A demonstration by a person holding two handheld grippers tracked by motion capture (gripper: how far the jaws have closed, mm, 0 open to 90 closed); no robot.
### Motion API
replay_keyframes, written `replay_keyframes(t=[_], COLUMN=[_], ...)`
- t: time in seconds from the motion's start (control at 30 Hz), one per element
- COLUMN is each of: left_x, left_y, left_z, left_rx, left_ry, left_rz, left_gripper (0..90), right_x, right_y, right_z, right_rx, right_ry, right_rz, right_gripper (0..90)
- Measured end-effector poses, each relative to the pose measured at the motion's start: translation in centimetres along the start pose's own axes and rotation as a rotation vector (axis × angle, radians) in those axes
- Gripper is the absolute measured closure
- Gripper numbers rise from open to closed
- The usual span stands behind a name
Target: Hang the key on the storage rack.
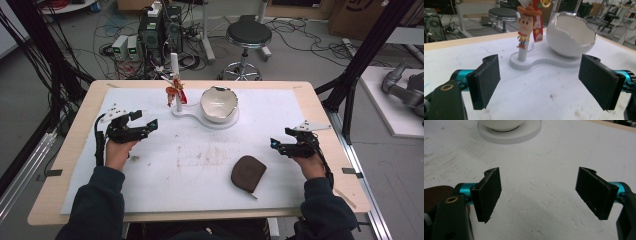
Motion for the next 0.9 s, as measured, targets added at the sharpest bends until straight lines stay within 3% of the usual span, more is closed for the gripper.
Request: replay_keyframes(t=[0.13,0.23,0.9], left_x=[-0.4,-0.78,-0.21], left_y=[0.64,0.77,0.31], left_z=[0.07,-0.44,-0.9], left_rx=[-0.001,-0.007,0.013], left_ry=[-0.07,-0.088,-0.007], left_rz=[0.035,0.028,-0.002], left_gripper=[17.9,18.6,18.5], right_x=[0.18,0.2,0.48], right_y=[-0.17,-0.18,-0.25], right_z=[0.07,0.13,0.26], right_rx=[0.003,0.0,0.002], right_ry=[0.01,0.011,0.008], right_rz=[0.003,0.002,0.004], right_gripper=[21.0,21.1,21.0])
Point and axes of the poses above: each handheld gripper's, and its own axes: y roughly backward along the jaws, z roughly out of its top, x roughly to its left, the point moved 7 cm from there along -y, roughly forward along the jaws, and after that the axes turned 12 degrees about y, right-handed, at the moved point
